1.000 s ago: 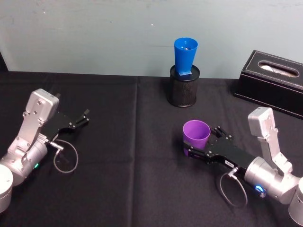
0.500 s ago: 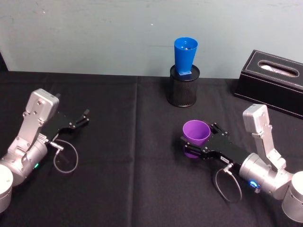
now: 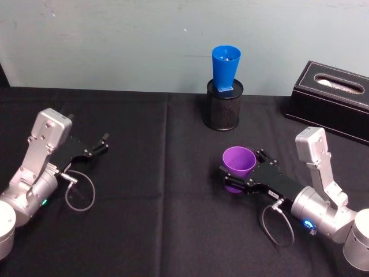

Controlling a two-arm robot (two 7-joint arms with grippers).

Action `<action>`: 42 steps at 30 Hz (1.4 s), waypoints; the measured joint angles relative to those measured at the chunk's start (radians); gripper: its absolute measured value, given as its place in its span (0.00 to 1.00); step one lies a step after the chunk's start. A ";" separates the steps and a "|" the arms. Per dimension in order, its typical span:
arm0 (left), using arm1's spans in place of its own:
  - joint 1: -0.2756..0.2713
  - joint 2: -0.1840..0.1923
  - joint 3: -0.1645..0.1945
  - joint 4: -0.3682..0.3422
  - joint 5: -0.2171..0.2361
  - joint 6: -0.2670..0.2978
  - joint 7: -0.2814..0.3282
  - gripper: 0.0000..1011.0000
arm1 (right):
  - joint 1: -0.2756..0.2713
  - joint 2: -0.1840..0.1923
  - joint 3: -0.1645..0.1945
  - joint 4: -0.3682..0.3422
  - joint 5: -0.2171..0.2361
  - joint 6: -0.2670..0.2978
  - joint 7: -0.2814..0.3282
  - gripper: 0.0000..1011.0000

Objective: Pick up one cup with a gripper and tap it against the other cup.

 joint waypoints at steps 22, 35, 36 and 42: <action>0.000 0.000 0.000 0.000 0.000 0.000 0.000 0.99 | -0.001 0.002 -0.001 -0.003 0.003 0.003 -0.001 0.99; 0.000 0.000 0.000 0.000 0.000 0.000 0.000 0.99 | -0.001 0.002 -0.001 -0.003 0.003 0.003 -0.001 0.81; 0.000 0.000 0.000 0.000 0.000 0.000 0.000 0.99 | -0.001 0.002 -0.001 -0.003 0.003 0.003 -0.001 0.79; 0.000 0.000 0.000 0.000 0.000 0.000 0.000 0.99 | -0.001 0.002 -0.001 -0.003 0.003 0.003 -0.002 0.76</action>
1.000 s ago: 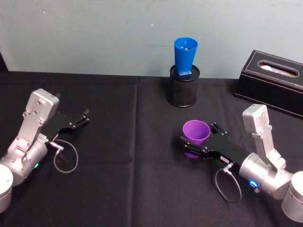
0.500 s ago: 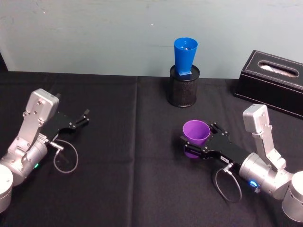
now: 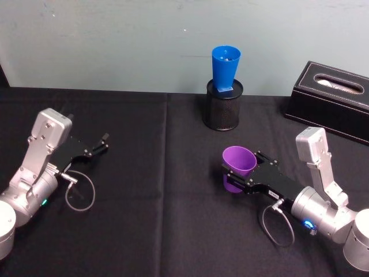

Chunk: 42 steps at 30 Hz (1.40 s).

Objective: Pick up one cup with a gripper and tap it against the other cup.

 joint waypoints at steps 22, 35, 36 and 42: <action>0.000 0.000 0.000 0.000 0.000 0.000 0.000 0.99 | 0.000 0.000 0.000 0.000 0.000 0.000 0.000 0.72; 0.000 0.000 0.000 0.000 0.000 0.000 0.000 0.99 | 0.000 0.000 0.000 0.000 0.000 0.000 0.000 0.72; 0.000 0.000 0.000 0.000 0.000 0.000 0.000 0.99 | 0.000 0.000 0.000 0.000 0.000 0.000 0.000 0.72; 0.000 0.000 0.000 0.000 0.000 0.000 0.000 0.99 | 0.000 0.000 0.000 0.000 0.000 0.000 0.000 0.72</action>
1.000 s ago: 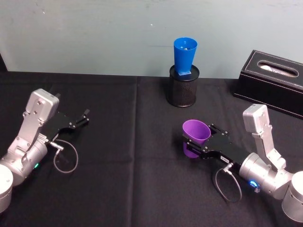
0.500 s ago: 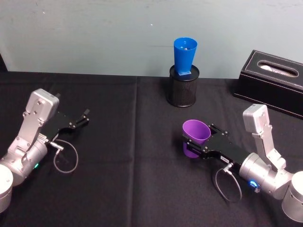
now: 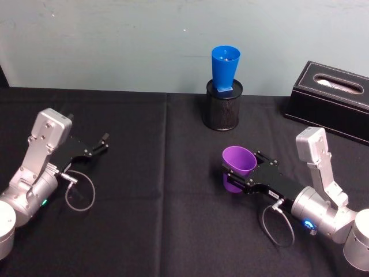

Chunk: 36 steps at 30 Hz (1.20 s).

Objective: Pick up one cup with a gripper and tap it against the other cup.

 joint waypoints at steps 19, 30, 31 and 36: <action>0.000 0.000 0.000 0.000 0.000 0.000 0.000 0.99 | 0.000 0.000 0.000 -0.001 0.000 0.001 0.000 0.72; 0.000 0.000 0.000 0.000 0.000 0.000 0.000 0.99 | 0.000 0.042 0.006 -0.130 0.001 0.092 0.023 0.72; 0.000 0.000 0.000 0.000 0.000 0.000 0.000 0.99 | 0.001 0.048 0.006 -0.153 0.003 0.110 0.023 0.72; 0.000 0.000 0.000 0.000 0.000 0.000 0.000 0.99 | 0.016 0.071 0.008 -0.225 0.017 0.180 0.022 0.72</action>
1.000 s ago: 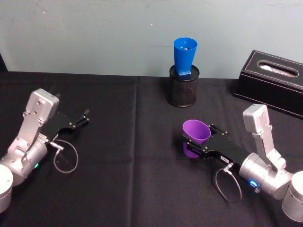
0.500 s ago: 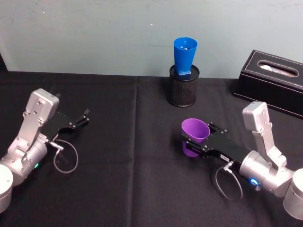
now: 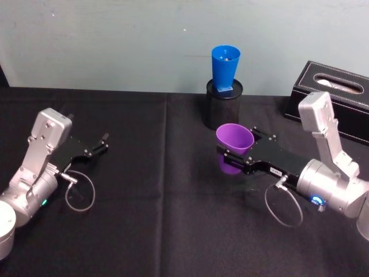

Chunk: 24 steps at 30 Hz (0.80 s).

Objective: Pick up one cup with a gripper and tap it against the other cup.

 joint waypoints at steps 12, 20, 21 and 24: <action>0.000 0.000 0.000 0.000 0.000 0.000 0.000 0.99 | 0.040 0.024 -0.005 -0.047 0.026 0.058 -0.007 0.72; 0.000 0.000 0.000 0.000 0.000 0.000 0.000 0.99 | 0.056 0.026 -0.016 -0.044 0.030 0.062 -0.013 0.72; 0.000 0.000 0.000 0.000 0.000 0.000 0.000 0.99 | 0.057 0.026 -0.018 -0.044 0.030 0.062 -0.013 0.72; 0.000 0.000 0.000 0.000 0.000 0.000 0.000 0.99 | 0.064 0.027 -0.026 -0.049 0.029 0.063 -0.014 0.72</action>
